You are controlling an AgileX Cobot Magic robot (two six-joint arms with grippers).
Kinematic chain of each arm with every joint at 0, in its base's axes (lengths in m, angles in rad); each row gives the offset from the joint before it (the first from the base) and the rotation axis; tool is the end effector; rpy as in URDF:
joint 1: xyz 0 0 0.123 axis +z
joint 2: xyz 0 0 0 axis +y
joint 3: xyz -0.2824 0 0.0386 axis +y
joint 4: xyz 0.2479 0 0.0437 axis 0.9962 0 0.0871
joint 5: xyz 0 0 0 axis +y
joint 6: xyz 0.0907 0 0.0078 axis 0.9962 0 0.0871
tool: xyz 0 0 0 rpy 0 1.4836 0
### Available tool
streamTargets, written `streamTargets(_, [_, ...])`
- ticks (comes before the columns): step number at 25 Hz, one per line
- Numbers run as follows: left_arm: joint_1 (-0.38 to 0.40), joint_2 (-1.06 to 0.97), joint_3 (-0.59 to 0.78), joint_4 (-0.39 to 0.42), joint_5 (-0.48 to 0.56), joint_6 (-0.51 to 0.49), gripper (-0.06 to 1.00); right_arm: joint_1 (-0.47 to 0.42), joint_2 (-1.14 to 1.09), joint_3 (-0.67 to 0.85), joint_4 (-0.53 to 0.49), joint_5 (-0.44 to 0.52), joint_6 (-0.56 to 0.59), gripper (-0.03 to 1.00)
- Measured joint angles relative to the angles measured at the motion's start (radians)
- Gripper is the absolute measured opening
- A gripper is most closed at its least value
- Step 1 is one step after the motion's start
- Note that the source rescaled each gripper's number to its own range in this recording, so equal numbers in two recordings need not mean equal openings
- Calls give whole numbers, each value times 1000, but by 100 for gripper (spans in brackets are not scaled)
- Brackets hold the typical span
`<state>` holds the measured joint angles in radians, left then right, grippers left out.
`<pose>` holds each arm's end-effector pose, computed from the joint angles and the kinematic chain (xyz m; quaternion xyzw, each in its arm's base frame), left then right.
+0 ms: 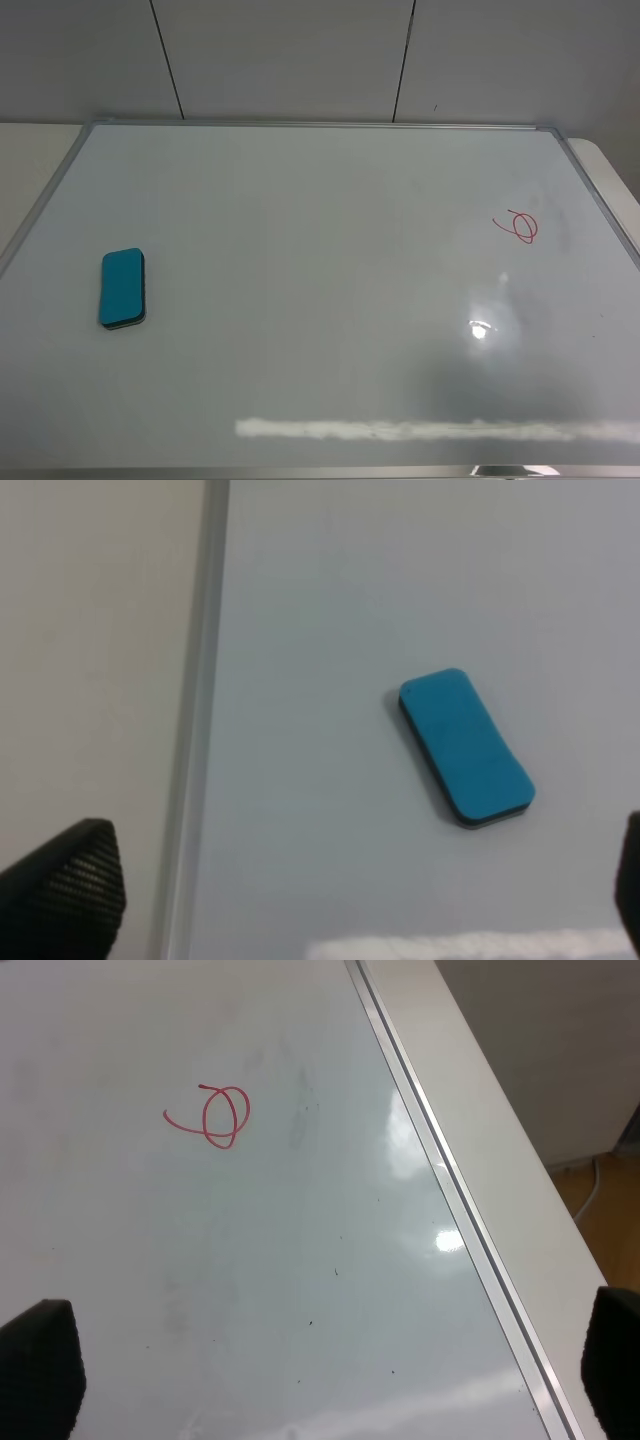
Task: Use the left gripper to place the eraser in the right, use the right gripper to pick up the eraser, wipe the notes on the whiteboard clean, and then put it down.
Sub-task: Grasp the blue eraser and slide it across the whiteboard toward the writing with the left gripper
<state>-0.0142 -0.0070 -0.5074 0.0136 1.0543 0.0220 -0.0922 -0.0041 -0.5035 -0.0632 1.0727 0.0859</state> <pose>-0.0065 0.0012 0.2797 0.0151 0.8476 0.0089 0.5303 -0.0069 -0.0044 0.2773 0.0775 0.8504 -0.0332 0.5193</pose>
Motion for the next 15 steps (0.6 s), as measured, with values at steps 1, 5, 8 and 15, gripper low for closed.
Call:
streamTargets(1, [0, 0, 0, 0, 0, 0, 100, 0, 0, 0, 0, 0, 0, 100])
streamTargets(5, [0, 3, 0, 0, 0, -1, 100, 0, 0, 0, 0, 0, 0, 100])
streamTargets(8, [0, 61, -3, 0, -2, -1, 100, 0, 0, 0, 0, 0, 0, 100])
streamTargets(15, [0, 400, -94, -8, -124, -1, 100, 0, 0, 0, 0, 0, 0, 100])
